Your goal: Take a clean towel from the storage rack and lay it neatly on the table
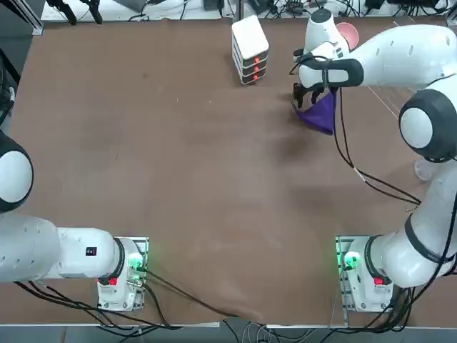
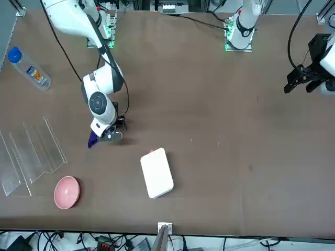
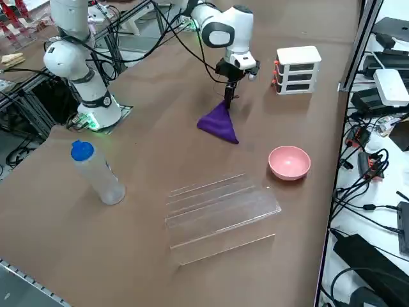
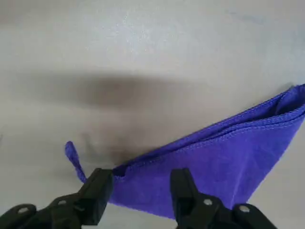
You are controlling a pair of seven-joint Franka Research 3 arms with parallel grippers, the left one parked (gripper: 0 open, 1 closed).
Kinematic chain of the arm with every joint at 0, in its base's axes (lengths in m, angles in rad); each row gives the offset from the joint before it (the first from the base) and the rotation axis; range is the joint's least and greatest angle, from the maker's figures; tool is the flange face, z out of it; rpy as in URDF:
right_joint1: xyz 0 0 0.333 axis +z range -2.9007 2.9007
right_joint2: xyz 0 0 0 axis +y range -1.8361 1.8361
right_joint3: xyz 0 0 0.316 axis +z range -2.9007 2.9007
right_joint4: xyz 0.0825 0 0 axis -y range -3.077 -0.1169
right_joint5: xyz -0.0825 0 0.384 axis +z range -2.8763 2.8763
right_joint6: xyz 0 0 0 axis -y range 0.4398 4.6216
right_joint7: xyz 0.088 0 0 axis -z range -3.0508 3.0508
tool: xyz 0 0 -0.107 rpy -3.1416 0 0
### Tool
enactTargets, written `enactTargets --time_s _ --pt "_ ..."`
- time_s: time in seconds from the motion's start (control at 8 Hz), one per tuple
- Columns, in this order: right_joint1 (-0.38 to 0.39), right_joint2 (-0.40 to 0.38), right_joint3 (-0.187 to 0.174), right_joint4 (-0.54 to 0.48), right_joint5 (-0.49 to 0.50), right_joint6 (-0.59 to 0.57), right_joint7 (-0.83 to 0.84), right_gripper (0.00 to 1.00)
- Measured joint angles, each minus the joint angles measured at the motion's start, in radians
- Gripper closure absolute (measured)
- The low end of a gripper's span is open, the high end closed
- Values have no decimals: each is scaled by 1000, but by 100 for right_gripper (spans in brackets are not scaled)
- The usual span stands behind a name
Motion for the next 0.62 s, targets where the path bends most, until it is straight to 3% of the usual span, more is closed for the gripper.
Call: enactTargets --time_s 0.62 --pt "10 0 3 1 0 4 45 26"
